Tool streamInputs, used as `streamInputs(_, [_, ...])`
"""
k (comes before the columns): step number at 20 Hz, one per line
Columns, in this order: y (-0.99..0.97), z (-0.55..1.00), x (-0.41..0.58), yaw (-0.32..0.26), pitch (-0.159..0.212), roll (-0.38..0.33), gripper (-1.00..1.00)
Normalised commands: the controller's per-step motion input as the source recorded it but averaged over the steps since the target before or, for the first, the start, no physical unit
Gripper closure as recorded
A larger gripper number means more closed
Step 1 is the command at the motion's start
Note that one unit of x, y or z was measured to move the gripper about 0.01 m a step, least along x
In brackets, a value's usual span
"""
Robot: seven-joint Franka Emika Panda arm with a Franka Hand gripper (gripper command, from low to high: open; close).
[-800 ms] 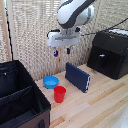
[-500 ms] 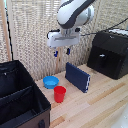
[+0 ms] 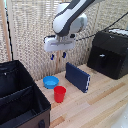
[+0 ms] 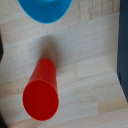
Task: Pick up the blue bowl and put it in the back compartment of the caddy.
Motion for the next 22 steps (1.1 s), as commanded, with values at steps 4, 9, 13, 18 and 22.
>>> streamInputs(4, [0.01,-0.37,0.064,-0.156,0.091,-0.024,-1.00])
streamInputs(9, [0.00,-0.42,0.063,-0.149,0.079,-0.036,-1.00])
streamInputs(13, [0.01,-0.40,0.038,-0.121,0.081,-0.059,-1.00])
streamInputs(18, [0.06,-0.33,0.146,-0.086,0.030,-0.062,-1.00])
streamInputs(22, [0.02,-0.19,0.274,-0.012,-0.032,-0.008,-1.00])
